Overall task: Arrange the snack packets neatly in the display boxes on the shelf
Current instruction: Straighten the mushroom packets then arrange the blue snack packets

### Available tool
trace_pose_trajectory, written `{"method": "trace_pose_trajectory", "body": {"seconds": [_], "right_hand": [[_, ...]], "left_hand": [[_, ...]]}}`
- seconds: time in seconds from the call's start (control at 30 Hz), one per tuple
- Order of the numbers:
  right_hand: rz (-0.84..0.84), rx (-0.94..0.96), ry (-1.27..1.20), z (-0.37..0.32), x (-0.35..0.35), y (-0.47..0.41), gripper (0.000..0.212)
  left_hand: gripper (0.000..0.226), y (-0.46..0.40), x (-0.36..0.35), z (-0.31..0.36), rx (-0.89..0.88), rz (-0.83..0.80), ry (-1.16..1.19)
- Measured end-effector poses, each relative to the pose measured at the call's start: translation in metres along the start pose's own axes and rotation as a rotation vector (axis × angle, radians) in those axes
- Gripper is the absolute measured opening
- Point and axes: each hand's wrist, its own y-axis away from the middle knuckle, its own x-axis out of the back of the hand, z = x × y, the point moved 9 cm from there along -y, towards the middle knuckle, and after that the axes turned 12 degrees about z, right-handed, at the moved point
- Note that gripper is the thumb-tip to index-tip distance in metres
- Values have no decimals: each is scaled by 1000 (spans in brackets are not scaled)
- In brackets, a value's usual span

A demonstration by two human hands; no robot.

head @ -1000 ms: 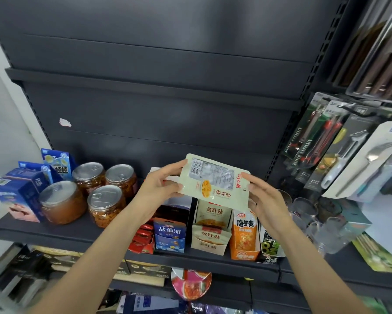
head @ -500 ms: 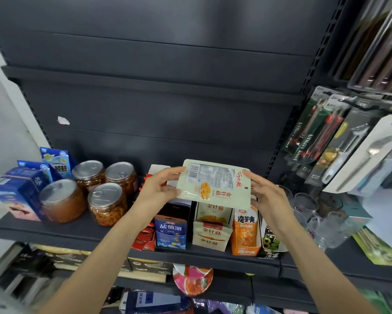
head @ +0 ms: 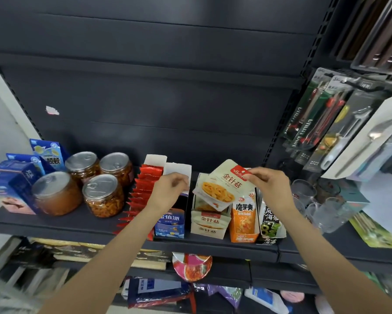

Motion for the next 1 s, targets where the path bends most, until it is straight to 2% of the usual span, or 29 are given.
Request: {"method": "trace_pose_trajectory", "body": {"seconds": [0.1,0.23,0.33,0.53,0.67,0.7,0.83,0.9,1.0], "right_hand": [[-15,32,129,12,-10,0,10],[-210,130,351,22,-43,1,19],[-317,158,427,27,-65,-1,23],[-317,195,555,34,-96,-10,20],[-192,204,643,40,-97,-22,56],[-207,164,648,45,-98,-25,56],[-295,64,657,62,-107,-29,28],[-279,80,673,62,-108,-29,28],[-298,65,642,61,-109,-24,39]], "left_hand": [[26,7,-6,6,-182,-40,-173],[42,22,-29,-2,-227,-309,-282],[43,25,-38,-6,-269,-404,-397],[27,21,-46,-5,-326,-450,-470],[27,18,-49,-5,-344,-470,-472],[27,17,-49,-5,-348,-476,-476],[28,18,-51,-7,-345,-494,-476],[30,18,-52,-7,-359,-495,-493],[34,20,-53,-7,-367,-503,-515]]}}
